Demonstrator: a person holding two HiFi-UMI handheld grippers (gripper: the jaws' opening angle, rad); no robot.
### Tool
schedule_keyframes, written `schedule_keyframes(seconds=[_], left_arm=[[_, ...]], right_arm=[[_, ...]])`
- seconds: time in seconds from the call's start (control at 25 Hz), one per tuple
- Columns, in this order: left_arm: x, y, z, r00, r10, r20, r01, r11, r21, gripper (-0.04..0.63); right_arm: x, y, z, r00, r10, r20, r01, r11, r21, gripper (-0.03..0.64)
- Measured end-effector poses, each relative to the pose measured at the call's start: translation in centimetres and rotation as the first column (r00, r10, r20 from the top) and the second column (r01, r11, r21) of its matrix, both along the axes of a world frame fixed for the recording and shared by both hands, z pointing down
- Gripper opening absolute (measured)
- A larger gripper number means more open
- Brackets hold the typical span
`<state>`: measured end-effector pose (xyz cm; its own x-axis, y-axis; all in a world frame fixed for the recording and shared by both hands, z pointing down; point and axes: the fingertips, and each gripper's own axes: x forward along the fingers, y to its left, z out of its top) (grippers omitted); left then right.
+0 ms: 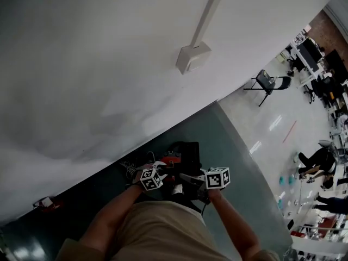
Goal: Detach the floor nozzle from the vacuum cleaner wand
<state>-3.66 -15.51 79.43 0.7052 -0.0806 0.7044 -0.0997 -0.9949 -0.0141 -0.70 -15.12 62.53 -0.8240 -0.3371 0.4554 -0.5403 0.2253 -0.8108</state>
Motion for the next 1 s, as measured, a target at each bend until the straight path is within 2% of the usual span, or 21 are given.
schedule_keyframes(seconds=[0.08, 0.24, 0.36, 0.48, 0.52, 0.6, 0.68, 0.72, 0.8, 0.88, 1.0], left_arm=[[0.5, -0.2, 0.3, 1.000, -0.024, 0.017, 0.024, 1.000, 0.004, 0.152], [1.4, -0.3, 0.0, 0.995, -0.097, 0.013, 0.098, 0.995, -0.015, 0.152], [1.9, 0.6, -0.5, 0.996, -0.091, 0.026, 0.091, 0.996, 0.003, 0.150], [2.6, 0.5, 0.0, 0.998, -0.064, 0.014, 0.064, 0.998, -0.015, 0.151], [2.7, 0.3, 0.2, 0.998, -0.061, 0.009, 0.061, 0.998, -0.024, 0.152], [2.8, 0.0, 0.2, 0.998, -0.058, -0.007, 0.058, 0.998, -0.030, 0.152], [2.9, 0.4, -0.3, 0.998, -0.063, -0.014, 0.063, 0.998, -0.020, 0.153], [3.1, 0.7, -0.6, 0.998, -0.062, -0.007, 0.062, 0.998, -0.011, 0.152], [3.3, 1.5, -0.9, 1.000, -0.027, 0.007, 0.027, 1.000, 0.001, 0.152], [3.5, 2.9, -1.0, 0.998, 0.059, 0.020, -0.060, 0.998, 0.018, 0.152], [4.0, 4.6, -0.7, 0.977, 0.208, 0.045, -0.210, 0.976, 0.060, 0.152]], right_arm=[[0.6, -0.1, 0.0, 1.000, 0.008, -0.029, -0.008, 1.000, 0.006, 0.245], [1.8, 0.0, -0.5, 0.982, -0.030, -0.186, 0.036, 0.999, 0.033, 0.244], [2.9, 0.0, -0.7, 0.983, -0.120, -0.138, 0.126, 0.992, 0.030, 0.244], [3.8, -0.1, -0.4, 0.993, -0.106, -0.054, 0.107, 0.994, 0.022, 0.242], [3.9, 0.0, -0.3, 0.995, -0.075, -0.060, 0.077, 0.997, 0.022, 0.241], [3.9, 0.4, -1.0, 0.991, -0.037, -0.128, 0.043, 0.998, 0.043, 0.234], [4.2, 0.6, -1.7, 0.977, -0.068, -0.201, 0.082, 0.994, 0.065, 0.229], [4.5, 0.6, -1.8, 0.974, -0.100, -0.202, 0.116, 0.991, 0.067, 0.229], [5.3, 0.5, -1.7, 0.979, -0.169, -0.115, 0.177, 0.982, 0.064, 0.229], [6.0, 1.2, -1.2, 0.975, -0.223, 0.020, 0.221, 0.972, 0.075, 0.229], [7.0, 2.4, -0.5, 0.955, -0.256, 0.152, 0.244, 0.965, 0.093, 0.229]])
